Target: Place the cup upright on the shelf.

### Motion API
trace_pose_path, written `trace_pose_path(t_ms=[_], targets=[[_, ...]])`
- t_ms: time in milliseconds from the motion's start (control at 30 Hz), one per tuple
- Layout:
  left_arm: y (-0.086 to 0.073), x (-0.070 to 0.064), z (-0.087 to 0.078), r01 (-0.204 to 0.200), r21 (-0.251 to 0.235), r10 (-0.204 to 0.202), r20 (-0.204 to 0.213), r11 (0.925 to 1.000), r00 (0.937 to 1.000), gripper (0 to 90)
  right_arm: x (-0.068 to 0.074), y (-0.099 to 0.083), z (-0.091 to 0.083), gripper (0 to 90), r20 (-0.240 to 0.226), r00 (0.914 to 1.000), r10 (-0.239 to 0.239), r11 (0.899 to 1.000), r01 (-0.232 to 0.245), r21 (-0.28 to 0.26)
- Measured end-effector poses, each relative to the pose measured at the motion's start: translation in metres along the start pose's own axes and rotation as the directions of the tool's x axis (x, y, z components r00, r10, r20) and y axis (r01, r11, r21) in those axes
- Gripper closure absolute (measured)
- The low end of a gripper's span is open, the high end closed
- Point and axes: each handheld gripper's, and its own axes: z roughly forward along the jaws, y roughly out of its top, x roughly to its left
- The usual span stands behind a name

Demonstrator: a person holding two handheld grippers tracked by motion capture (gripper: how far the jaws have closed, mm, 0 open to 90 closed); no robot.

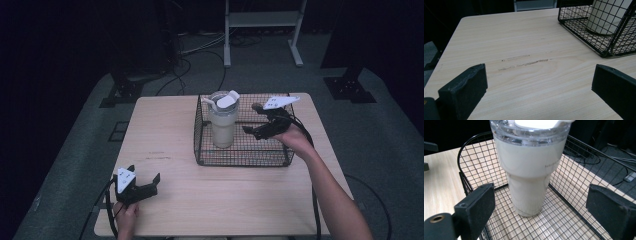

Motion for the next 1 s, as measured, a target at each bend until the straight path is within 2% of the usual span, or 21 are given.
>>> trace_pose_path(t_ms=[133,233,500,1000], targets=[[0.000,0.000,0.000,0.002,0.002,-0.002,0.000,1.0000,1.0000,0.0,0.000,-0.004,-0.005,8.0,-0.001,1.0000,0.009,1.000,-0.009,0.002],[0.000,0.000,0.000,0.000,0.002,0.000,0.000,1.0000,1.0000,0.0,0.000,-0.006,-0.007,8.0,0.006,0.9998,0.017,0.999,-0.017,0.033],[0.000,0.000,0.000,-0.005,0.003,0.005,-0.001,1.0000,1.0000,0.0,0.007,-0.013,-0.018,8.0,-0.010,0.9997,0.022,0.999,-0.022,0.024],[0.000,-0.001,0.001,-0.003,0.003,0.003,-0.003,1.0000,1.0000,0.0,0.022,-0.024,-0.046,8.0,-0.032,0.9992,0.022,0.999,-0.023,-0.039]])
